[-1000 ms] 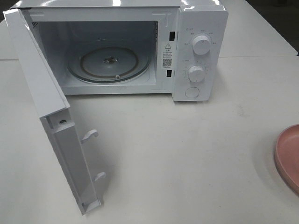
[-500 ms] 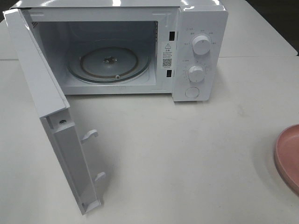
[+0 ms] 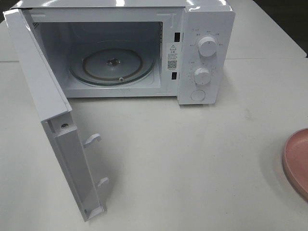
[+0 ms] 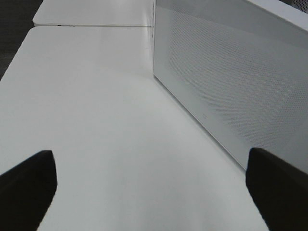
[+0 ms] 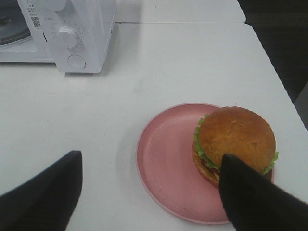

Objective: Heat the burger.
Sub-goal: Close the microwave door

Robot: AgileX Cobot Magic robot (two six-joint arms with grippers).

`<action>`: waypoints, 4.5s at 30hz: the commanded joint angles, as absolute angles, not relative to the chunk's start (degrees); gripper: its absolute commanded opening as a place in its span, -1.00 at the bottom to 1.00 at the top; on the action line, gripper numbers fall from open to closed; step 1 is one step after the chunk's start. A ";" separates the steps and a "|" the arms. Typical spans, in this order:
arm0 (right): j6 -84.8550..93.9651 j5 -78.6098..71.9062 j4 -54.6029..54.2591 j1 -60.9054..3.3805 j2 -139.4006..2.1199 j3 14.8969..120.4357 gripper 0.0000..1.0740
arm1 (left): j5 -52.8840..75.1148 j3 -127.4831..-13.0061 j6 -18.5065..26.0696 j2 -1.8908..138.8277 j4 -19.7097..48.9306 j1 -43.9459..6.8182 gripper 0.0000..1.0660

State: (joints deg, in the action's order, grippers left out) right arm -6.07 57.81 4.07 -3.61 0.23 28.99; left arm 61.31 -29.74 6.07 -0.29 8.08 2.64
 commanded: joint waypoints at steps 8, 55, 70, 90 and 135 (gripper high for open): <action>-5.61 57.18 3.90 -3.38 1.78 28.93 0.41 | 61.25 -29.62 5.90 -1.26 7.96 2.81 0.88; -5.61 57.18 3.90 -3.38 1.78 28.93 0.41 | 55.98 -31.28 5.90 1.20 7.68 2.81 0.45; -5.61 57.18 3.90 -3.38 1.78 28.93 0.41 | 41.48 -31.05 6.19 19.82 7.96 2.81 -1.00; -5.61 57.18 3.90 -3.38 1.78 28.93 0.40 | -10.66 -16.44 7.79 41.14 7.28 2.81 -1.00; -5.61 57.18 3.90 -3.38 1.78 28.93 0.40 | -48.99 -23.84 -2.52 91.73 -11.69 -18.85 -1.00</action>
State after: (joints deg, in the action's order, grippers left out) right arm -6.02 57.81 4.01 -3.61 0.23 28.99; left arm -47.96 -23.32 -2.52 91.79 -12.49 -18.56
